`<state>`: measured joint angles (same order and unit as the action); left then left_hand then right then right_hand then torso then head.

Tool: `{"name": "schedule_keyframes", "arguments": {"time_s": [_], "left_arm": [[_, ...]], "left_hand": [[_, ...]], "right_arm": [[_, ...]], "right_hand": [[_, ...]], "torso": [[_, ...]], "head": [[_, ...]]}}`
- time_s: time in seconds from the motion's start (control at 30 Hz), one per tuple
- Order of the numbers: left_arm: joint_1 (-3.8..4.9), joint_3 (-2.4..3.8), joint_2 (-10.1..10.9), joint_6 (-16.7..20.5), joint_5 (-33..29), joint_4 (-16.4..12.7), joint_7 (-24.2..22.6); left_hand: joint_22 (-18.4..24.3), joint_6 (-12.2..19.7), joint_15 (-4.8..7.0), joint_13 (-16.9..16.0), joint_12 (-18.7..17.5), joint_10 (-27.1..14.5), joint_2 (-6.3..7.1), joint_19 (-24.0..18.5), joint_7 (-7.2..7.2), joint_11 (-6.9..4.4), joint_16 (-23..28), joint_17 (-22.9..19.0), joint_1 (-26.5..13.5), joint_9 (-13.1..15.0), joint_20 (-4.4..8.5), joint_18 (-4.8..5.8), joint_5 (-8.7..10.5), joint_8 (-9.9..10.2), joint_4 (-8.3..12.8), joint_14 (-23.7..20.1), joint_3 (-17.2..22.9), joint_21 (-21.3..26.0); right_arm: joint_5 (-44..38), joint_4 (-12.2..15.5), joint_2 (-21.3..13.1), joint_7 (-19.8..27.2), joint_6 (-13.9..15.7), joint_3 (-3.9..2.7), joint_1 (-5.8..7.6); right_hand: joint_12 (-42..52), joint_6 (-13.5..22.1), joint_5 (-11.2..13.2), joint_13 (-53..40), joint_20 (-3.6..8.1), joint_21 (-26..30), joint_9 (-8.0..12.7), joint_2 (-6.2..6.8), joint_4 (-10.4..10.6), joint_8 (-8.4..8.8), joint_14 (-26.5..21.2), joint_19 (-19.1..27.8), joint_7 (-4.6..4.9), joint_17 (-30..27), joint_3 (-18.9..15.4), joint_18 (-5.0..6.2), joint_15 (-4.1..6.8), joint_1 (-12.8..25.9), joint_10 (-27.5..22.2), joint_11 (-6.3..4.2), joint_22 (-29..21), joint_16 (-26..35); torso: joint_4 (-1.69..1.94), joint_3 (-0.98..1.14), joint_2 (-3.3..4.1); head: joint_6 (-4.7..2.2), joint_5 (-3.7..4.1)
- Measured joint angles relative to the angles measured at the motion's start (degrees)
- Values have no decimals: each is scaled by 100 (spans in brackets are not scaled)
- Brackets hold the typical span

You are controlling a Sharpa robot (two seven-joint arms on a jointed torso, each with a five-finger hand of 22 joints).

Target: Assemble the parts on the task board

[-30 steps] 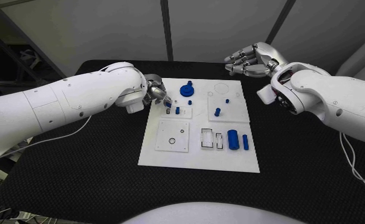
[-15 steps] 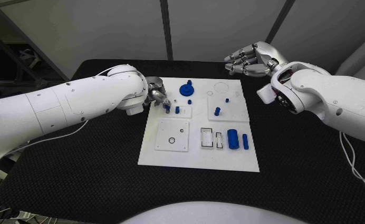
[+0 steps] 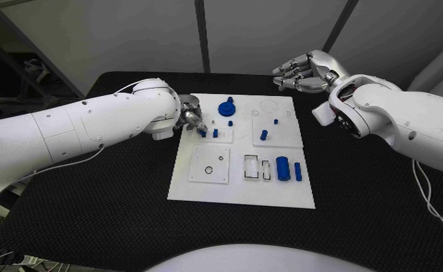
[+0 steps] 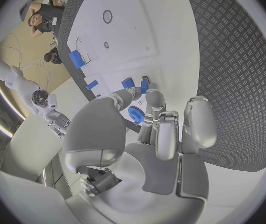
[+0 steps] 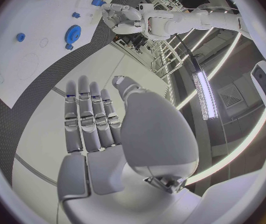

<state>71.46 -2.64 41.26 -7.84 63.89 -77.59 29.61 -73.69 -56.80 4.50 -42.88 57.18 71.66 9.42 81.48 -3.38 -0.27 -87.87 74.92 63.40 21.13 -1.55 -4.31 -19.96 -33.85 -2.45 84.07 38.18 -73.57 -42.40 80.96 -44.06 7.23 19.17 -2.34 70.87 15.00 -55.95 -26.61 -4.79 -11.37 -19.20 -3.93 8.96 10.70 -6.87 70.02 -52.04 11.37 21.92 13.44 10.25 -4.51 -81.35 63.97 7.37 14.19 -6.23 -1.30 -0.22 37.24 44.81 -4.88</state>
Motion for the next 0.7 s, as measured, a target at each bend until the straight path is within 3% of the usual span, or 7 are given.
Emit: {"name": "schedule_keyframes", "arguments": {"time_s": [0.7], "left_arm": [[2,-9,-39,-127,132,33,8]], "left_hand": [[-6,1,-11,-22,0,5,-1,-1,-1,4,0,0,1,17,0,0,3,-35,15,11,14,0]], "right_arm": [[0,4,-4,-1,-16,0,0]], "right_hand": [[0,0,0,3,0,0,0,0,0,0,0,0,0,-5,0,0,0,0,0,0,1,15]], "torso": [[1,0,1]], "head": [[14,0]]}}
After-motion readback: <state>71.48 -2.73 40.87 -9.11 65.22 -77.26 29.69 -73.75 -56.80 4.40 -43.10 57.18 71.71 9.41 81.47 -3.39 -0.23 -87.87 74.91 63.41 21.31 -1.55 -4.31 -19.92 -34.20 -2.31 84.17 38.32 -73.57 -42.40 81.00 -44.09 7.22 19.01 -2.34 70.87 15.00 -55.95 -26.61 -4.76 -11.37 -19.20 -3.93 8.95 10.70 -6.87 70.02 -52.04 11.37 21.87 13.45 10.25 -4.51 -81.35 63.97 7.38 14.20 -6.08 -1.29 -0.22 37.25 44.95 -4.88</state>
